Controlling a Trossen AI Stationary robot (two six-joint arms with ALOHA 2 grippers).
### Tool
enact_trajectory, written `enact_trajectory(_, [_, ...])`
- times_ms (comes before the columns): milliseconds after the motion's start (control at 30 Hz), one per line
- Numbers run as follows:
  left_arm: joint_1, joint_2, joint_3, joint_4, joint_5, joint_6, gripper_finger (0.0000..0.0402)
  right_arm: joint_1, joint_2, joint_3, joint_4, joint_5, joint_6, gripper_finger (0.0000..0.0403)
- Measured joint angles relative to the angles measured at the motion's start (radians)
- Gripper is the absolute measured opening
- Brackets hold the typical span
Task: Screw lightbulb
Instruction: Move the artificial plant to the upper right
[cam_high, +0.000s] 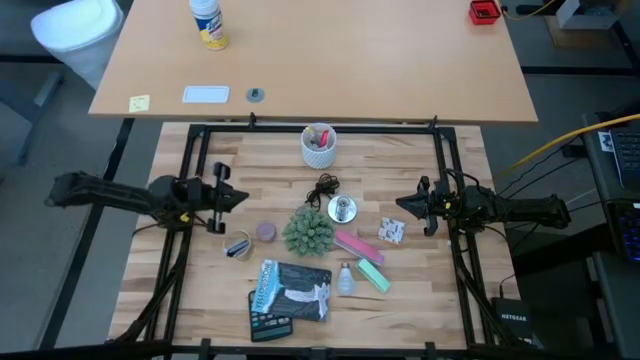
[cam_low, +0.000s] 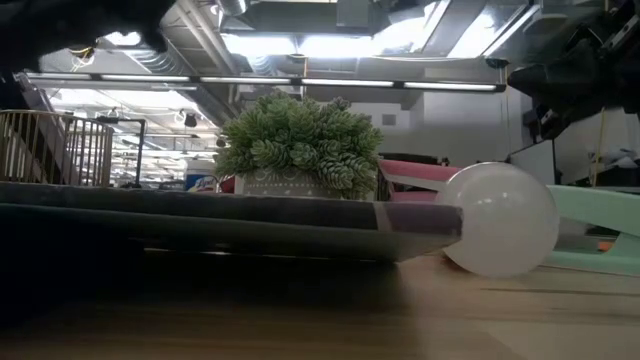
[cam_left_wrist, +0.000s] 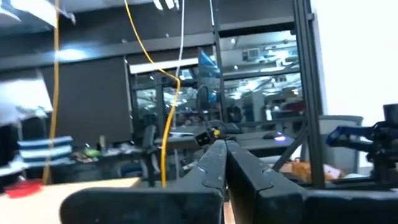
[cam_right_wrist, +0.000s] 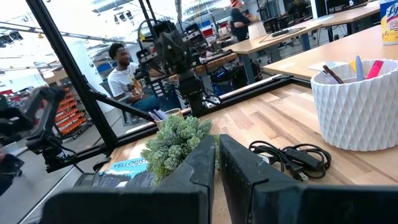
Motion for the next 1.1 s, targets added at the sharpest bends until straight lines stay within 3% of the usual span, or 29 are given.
enact_trajectory(233, [-0.04, 0.418, 0.285, 0.045, 0.0, 0.0, 0.0001, 0.0, 0.0, 0.0, 0.0, 0.0, 0.0, 0.0028])
enact_trajectory(433, [-0.047, 0.638, 0.457, 0.03, 0.0, 0.001, 0.0001, 0.0, 0.0, 0.0, -0.005, -0.002, 0.0, 0.0028])
enact_trajectory(767, [-0.02, 0.674, 0.583, -0.354, -0.002, -0.056, 0.0006, 0.0, 0.0, 0.0, -0.005, -0.013, 0.0, 0.0028])
enact_trajectory(933, [-0.02, 0.674, 0.629, -0.597, -0.003, -0.064, 0.0057, 0.0, 0.0, 0.0, -0.005, -0.015, 0.0, 0.0028])
enact_trajectory(1100, [-0.024, 0.675, 0.641, -0.684, -0.004, -0.124, 0.0121, 0.0, 0.0, 0.0, -0.005, -0.015, 0.0, 0.0028])
